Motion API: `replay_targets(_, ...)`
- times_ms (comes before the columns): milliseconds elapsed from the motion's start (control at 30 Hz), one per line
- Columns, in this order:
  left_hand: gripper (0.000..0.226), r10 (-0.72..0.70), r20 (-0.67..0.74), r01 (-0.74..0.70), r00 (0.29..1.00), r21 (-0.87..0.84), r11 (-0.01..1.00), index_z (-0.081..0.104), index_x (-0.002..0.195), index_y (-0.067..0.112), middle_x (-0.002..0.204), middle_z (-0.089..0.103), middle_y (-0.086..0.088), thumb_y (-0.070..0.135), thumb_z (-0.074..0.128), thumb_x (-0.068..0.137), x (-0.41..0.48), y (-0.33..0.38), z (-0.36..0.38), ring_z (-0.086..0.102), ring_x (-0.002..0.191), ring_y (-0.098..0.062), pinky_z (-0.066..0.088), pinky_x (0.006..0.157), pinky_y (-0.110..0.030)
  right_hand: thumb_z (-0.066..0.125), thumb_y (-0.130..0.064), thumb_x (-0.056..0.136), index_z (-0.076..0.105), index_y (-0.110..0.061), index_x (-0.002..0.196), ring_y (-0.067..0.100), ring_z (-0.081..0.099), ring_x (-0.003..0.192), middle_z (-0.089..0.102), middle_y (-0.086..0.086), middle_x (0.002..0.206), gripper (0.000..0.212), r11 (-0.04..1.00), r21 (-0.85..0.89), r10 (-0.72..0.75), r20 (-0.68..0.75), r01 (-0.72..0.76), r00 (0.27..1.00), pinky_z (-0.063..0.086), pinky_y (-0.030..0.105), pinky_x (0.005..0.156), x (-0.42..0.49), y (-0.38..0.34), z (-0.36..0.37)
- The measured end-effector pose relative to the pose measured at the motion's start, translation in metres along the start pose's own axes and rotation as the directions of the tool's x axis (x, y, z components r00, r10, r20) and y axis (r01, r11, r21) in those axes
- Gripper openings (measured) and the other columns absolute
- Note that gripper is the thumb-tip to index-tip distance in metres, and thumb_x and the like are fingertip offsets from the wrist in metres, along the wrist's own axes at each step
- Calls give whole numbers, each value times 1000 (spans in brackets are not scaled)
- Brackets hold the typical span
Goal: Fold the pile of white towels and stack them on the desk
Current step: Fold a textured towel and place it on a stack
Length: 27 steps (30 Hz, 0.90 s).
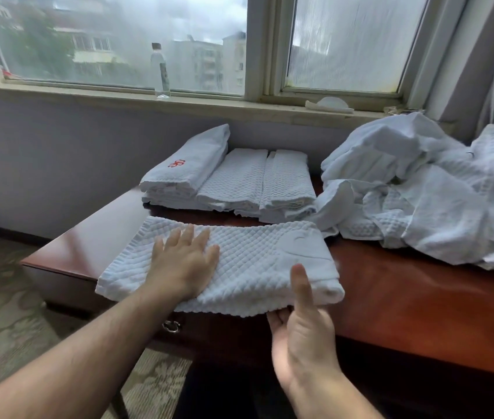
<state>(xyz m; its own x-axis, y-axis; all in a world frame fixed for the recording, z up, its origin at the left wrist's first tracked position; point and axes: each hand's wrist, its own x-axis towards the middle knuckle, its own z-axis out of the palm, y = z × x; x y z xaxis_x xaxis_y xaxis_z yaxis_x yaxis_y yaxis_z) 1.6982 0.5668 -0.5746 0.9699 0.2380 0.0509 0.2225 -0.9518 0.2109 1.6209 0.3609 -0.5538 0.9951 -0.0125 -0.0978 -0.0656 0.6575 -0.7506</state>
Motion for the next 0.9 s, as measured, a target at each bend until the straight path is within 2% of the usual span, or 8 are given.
replay_targets(267, 65, -73, 18, 74, 997, -56, 996, 9, 161, 30, 170, -2, -3, 55, 10, 102, -8, 9, -4, -6, 156, -26, -6, 124, -52, 72, -11, 78, 59, -25, 114, 12, 69, 94, 71, -7, 101, 41, 879, -456, -286, -274, 137, 918, 56, 41, 94, 45, 7, 23)
replay_targets(333, 63, -81, 50, 84, 995, -64, 994, 19, 160, 27, 169, 8, -5, 53, 13, 103, -7, 10, -11, 4, 155, -28, 2, 124, -54, 68, -11, 79, 59, -33, 106, 6, 68, 92, 71, -10, 97, 36, 858, -466, -331, -183, 215, 926, 56, 38, 91, 46, 1, 25)
replay_targets(433, 59, -47, 21, 50, 999, -188, 981, 54, 129, 25, 144, 53, -5, 62, 21, 96, -3, 9, -32, 47, 131, -28, 35, 111, -55, 63, -5, 82, 63, -34, 100, 3, 69, 86, 73, -12, 91, 34, 785, -496, -393, 65, 371, 917, 54, 27, 78, 48, -23, 29)
replay_targets(533, 79, 103, -61, -119, 993, -393, 912, 46, 148, 23, 153, 47, -2, 77, 38, 90, 4, 8, -59, 44, 139, -23, 36, 114, -49, 59, 1, 83, 67, -26, 102, 9, 68, 81, 72, -7, 86, 34, 775, -419, -376, 296, 473, 878, 56, 27, 68, 58, -63, 39)
replay_targets(633, 103, 207, -123, -236, 971, -646, 725, 30, 156, 19, 155, 38, 5, 76, 60, 76, 9, 11, -88, 43, 135, -3, 38, 109, -23, 57, -6, 76, 64, -13, 108, 25, 60, 78, 65, 7, 86, 34, 816, -352, -328, 373, 459, 868, 51, 42, 64, 72, -99, 50)
replay_targets(733, 81, 372, -102, -235, 922, -914, 331, 40, 149, 23, 144, 58, -1, 46, 80, 82, 15, 18, -110, 61, 124, -12, 56, 95, -29, 61, -14, 75, 67, -19, 101, 18, 59, 76, 64, 4, 83, 28, 785, -367, -385, 343, 500, 857, 51, 39, 67, 83, -127, 62)
replay_targets(800, 51, 446, -102, -234, 889, -939, 252, 52, 138, 24, 128, 69, -2, 25, 74, 92, 18, 28, -118, 69, 114, -18, 60, 76, -26, 62, -17, 77, 68, -25, 98, 19, 61, 76, 65, 3, 83, 23, 762, -384, -402, 351, 522, 846, 53, 40, 66, 90, -139, 68)
replay_targets(900, 26, 428, -108, -208, 897, -959, 192, 69, 116, 19, 106, 77, -1, 26, 70, 92, 19, 44, -111, 74, 94, -14, 57, 65, -19, 63, -9, 86, 69, -25, 95, 18, 63, 73, 66, 0, 80, 19, 765, -382, -390, 365, 519, 845, 55, 36, 64, 103, -147, 74)
